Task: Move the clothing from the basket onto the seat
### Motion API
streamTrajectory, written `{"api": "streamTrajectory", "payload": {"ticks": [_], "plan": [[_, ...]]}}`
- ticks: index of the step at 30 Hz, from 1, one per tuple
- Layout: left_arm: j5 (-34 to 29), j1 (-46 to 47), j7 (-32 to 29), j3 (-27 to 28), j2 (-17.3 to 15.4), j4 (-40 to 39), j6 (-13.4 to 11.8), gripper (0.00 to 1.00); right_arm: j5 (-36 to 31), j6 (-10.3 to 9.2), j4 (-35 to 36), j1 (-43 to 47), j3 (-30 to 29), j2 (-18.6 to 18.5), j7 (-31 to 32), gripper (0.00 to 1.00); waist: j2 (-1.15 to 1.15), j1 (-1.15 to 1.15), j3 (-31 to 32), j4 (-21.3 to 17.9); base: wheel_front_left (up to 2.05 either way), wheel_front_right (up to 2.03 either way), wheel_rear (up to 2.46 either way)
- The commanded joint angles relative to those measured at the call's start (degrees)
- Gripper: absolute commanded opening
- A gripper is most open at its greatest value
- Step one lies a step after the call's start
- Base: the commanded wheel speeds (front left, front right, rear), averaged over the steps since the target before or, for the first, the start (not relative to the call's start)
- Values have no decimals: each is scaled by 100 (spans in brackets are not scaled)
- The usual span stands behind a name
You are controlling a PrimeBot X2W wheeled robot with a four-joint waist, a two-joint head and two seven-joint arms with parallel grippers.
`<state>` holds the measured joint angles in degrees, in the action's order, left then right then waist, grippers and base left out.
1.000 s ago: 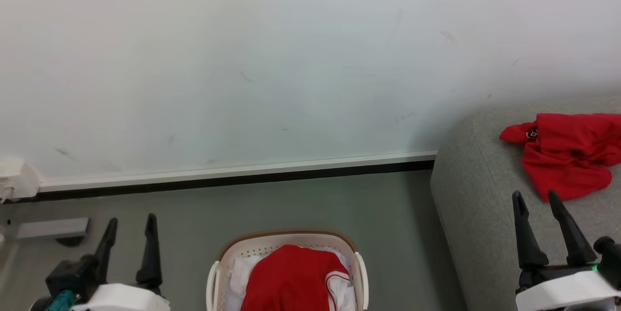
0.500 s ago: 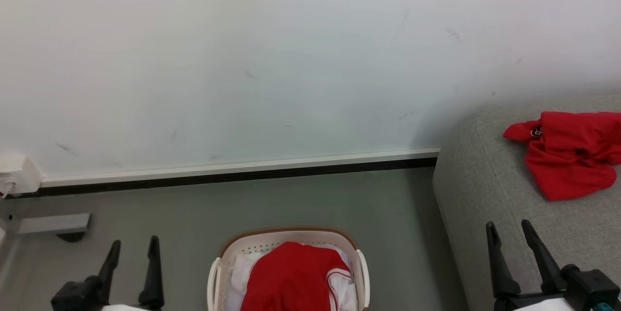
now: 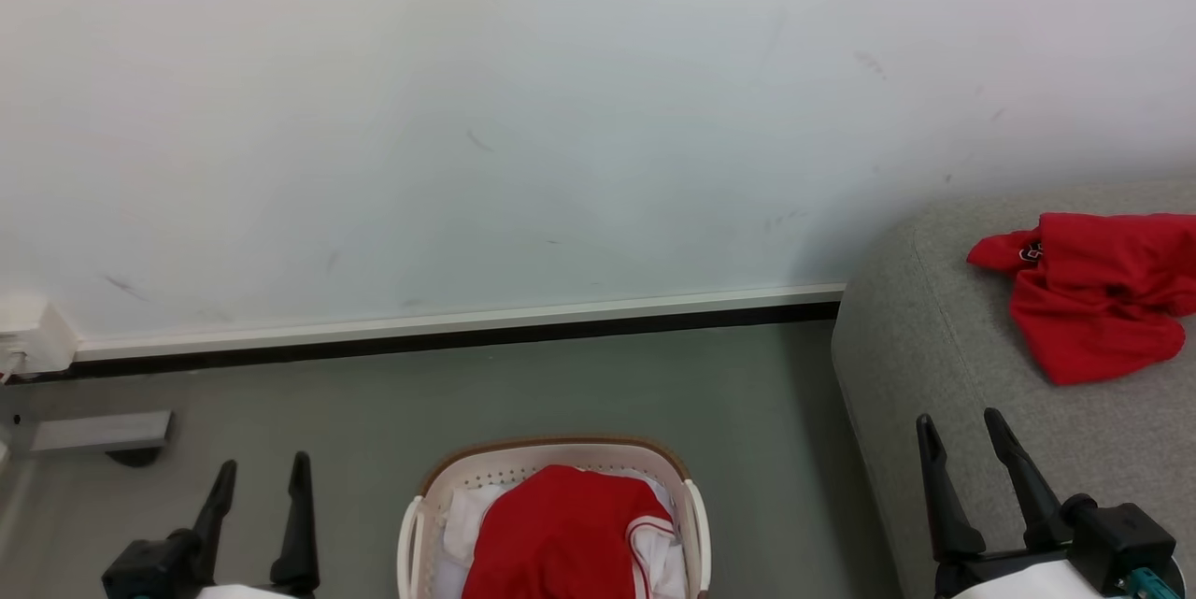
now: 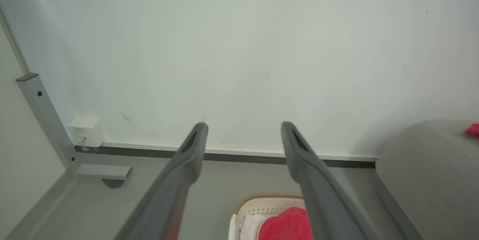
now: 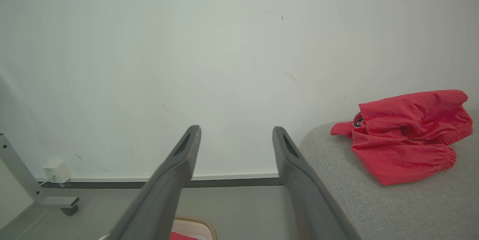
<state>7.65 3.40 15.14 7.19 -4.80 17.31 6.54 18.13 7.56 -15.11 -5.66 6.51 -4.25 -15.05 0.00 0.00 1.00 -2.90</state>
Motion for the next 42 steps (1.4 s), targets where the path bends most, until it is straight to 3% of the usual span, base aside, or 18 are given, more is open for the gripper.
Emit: {"api": "streamTrajectory", "payload": {"ticks": [1,13,20,30,34,42], "plan": [[-58,40,0,47,-5,10,20,100,25,-15,-30,-27,1,-20,-18,100,0,0,-2,-5,0,0,0],[-106,160,0,38,40,16,88,100,11,-15,-17,-187,87,-7,-18,100,0,0,-209,-155,0,0,0],[50,537,0,-165,-128,-61,94,100,-98,-15,154,-520,145,52,-17,100,0,0,-773,-307,0,0,0],[483,1152,0,-531,-619,-19,86,100,-295,-15,521,-1010,117,133,-10,100,0,0,-1791,-607,0,0,0],[692,1440,0,-700,-857,74,87,100,-50,-15,741,-1237,171,138,-9,100,0,0,-2239,-754,0,0,0],[1126,2196,0,-1511,-1373,838,87,100,150,-15,1179,-1650,233,136,-8,100,0,0,-3081,-984,0,0,0]]}}
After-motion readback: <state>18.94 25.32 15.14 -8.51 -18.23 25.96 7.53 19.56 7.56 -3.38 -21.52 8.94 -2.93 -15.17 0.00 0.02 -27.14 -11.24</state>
